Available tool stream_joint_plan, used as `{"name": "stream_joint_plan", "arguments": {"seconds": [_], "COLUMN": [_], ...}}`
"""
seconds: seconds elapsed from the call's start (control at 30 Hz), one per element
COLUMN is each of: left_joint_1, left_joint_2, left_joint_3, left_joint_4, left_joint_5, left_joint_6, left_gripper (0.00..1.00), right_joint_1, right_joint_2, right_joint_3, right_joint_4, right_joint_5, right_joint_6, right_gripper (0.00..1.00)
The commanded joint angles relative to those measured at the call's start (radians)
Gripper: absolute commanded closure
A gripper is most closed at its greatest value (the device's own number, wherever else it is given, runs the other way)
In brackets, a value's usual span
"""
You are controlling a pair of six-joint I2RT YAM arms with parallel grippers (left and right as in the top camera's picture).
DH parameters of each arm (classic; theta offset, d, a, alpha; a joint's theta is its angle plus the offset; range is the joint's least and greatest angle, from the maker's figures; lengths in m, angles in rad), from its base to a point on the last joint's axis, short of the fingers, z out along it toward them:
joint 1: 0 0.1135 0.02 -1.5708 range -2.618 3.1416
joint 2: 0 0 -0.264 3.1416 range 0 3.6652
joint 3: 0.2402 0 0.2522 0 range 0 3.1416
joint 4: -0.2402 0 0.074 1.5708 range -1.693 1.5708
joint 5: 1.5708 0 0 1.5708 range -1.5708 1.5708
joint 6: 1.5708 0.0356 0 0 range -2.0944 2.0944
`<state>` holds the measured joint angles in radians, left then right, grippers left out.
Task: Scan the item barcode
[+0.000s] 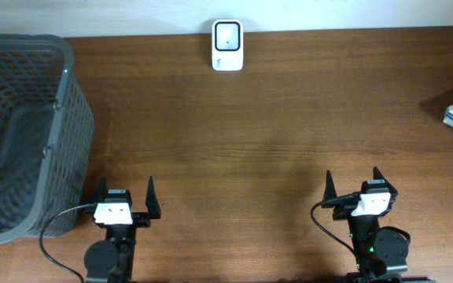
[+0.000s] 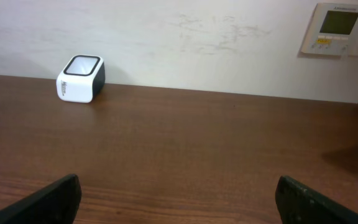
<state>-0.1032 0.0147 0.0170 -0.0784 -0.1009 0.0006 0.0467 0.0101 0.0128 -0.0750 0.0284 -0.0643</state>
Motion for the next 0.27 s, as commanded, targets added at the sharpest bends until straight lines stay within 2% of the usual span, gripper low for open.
{"name": "stream_joint_plan", "arguments": {"seconds": [0.0,0.23], "left_joint_1": [0.006,0.006], "left_joint_2": [-0.01,-0.01], "left_joint_3": [-0.007,-0.007], "left_joint_4": [0.0,0.0], "left_joint_5": [0.018,0.018], "left_joint_6": [0.015,0.015], "left_gripper": [0.01,0.01], "right_joint_1": [0.005,0.005], "right_joint_2": [-0.006,-0.006], "right_joint_3": [-0.007,-0.007], "right_joint_4": [-0.005,-0.005], "right_joint_5": [0.006,0.006], "right_joint_6": [-0.007,-0.007], "right_gripper": [0.02,0.02]}}
